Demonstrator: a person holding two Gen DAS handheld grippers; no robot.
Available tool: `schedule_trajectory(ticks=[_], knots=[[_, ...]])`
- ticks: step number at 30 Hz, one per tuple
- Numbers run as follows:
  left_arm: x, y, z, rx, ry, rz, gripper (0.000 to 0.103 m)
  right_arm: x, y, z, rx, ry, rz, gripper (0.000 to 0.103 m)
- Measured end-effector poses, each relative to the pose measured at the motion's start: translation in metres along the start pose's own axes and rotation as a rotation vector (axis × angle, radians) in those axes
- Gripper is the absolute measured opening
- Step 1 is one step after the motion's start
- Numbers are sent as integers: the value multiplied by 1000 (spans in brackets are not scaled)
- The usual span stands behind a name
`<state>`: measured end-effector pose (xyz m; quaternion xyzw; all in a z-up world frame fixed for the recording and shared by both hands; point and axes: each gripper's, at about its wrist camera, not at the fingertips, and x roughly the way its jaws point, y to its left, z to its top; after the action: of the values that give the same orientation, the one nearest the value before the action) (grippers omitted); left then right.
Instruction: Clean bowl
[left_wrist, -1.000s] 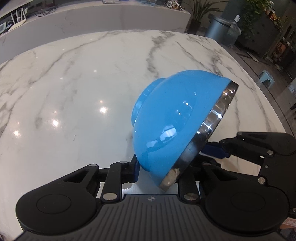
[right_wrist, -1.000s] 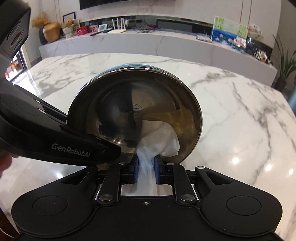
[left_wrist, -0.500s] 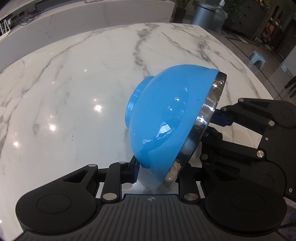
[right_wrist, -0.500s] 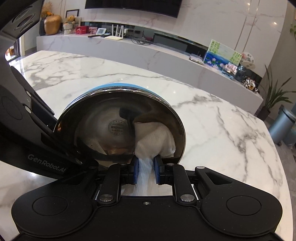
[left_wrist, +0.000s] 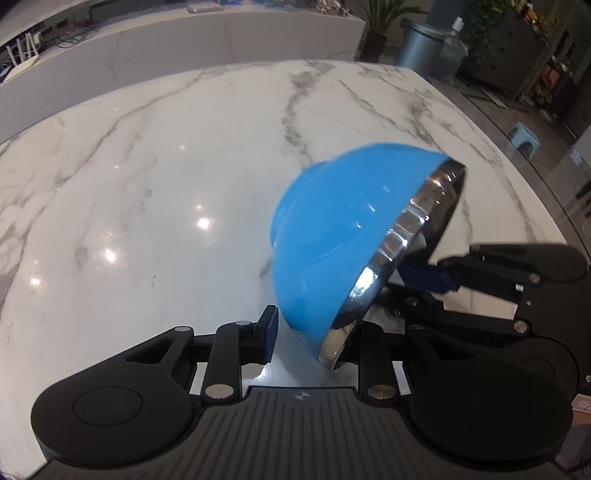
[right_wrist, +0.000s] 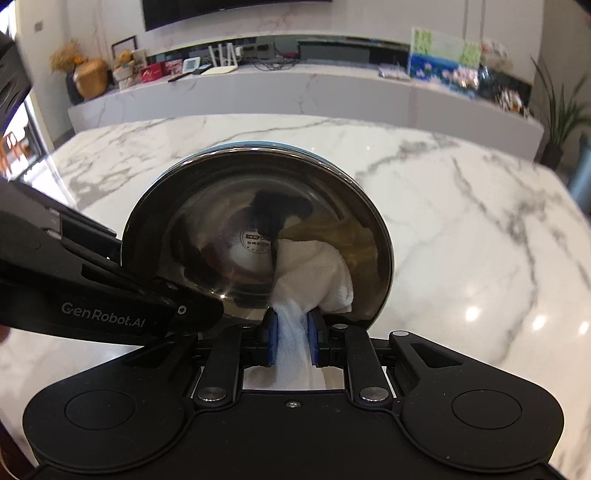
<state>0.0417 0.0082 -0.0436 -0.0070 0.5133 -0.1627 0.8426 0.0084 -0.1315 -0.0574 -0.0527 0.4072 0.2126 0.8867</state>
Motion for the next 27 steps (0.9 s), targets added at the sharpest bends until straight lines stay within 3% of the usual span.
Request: schedule_trajectory(ticks=[5, 11, 27], knots=[[1, 8, 0, -76, -21, 2, 37, 2, -9, 1, 99, 43, 81, 15], [6, -1, 2, -20, -3, 4, 21, 1, -2, 4, 60, 45, 81, 15], [4, -10, 0, 77, 30, -2, 19, -3, 32, -10, -285, -25, -163, 14]])
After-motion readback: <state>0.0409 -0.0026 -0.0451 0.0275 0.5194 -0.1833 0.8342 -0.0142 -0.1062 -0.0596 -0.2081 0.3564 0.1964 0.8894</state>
